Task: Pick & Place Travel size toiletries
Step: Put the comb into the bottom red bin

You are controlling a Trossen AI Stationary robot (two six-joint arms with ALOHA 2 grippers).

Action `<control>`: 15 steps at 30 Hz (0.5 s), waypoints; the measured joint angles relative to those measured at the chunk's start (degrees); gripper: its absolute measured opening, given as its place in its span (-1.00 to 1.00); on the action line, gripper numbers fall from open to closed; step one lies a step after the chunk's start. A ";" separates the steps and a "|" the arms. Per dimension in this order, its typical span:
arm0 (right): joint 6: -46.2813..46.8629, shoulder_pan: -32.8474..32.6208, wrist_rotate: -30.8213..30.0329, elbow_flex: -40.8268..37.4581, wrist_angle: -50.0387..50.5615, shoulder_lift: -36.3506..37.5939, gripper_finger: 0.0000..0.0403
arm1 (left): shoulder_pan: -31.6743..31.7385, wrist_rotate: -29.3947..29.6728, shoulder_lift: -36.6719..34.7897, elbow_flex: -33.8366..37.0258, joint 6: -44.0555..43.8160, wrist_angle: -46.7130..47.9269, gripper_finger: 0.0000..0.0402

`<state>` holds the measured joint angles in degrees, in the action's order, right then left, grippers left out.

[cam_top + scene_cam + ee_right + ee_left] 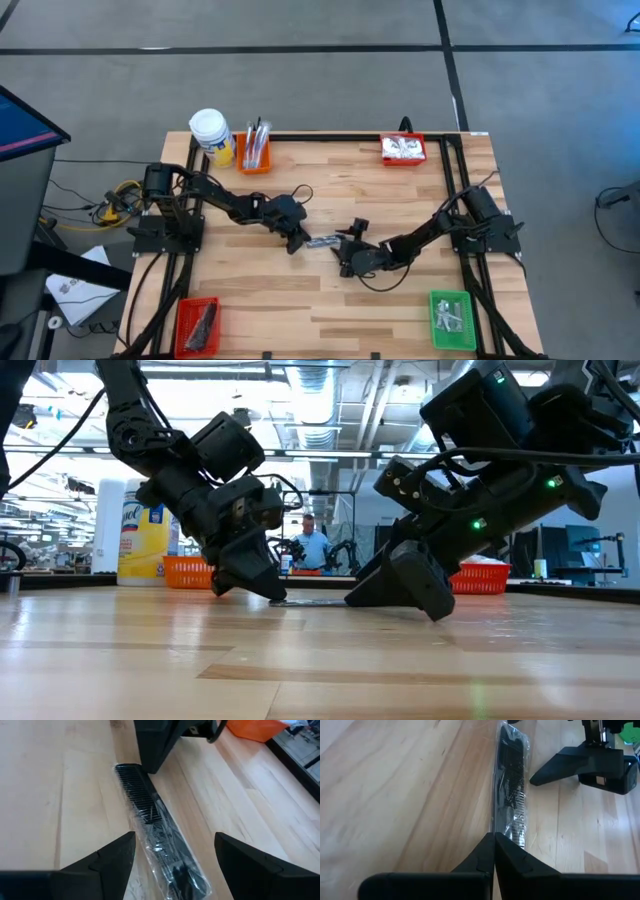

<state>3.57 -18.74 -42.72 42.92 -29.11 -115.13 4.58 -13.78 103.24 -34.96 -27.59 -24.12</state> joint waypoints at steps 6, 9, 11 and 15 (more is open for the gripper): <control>-0.17 -0.02 -0.67 -0.02 -0.01 0.00 0.31 | -0.02 1.42 -0.02 0.00 -1.24 0.24 -0.99; -0.47 -0.01 -0.78 -0.04 -0.24 -0.02 0.31 | -0.02 1.75 -0.02 -0.02 -1.48 0.60 -0.99; -0.89 0.00 -0.83 0.06 -0.27 -0.03 0.31 | -0.02 1.93 -0.02 -0.02 -1.49 0.64 -0.99; -2.20 0.00 -0.83 0.66 0.12 -0.06 0.31 | -0.02 2.79 -0.02 -0.02 -2.07 1.09 -0.99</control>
<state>1.38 -18.74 -43.55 43.58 -28.99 -115.19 4.56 -10.99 103.22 -34.98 -29.66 -23.03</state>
